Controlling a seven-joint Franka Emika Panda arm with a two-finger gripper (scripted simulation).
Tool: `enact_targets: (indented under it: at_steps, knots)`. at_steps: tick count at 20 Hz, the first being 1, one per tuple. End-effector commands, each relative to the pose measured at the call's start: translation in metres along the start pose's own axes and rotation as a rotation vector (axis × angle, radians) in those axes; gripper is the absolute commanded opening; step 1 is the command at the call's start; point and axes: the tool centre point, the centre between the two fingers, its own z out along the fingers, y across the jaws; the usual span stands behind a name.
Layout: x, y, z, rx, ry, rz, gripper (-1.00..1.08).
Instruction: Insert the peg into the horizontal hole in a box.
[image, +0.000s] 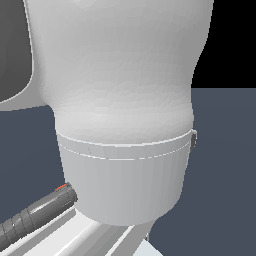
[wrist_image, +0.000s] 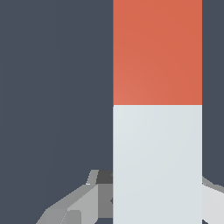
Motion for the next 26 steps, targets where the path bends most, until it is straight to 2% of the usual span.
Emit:
enact_targets:
  at_steps: [1,14,26]
  knots:
    - [-0.001,0.0,0.0,0.0,-0.001,0.0,-1.0]
    - [0.01,0.003,-0.002,0.0,0.0,0.037,-1.0]
    - [0.057,0.021,-0.013,0.0,-0.001,0.224,-1.0]
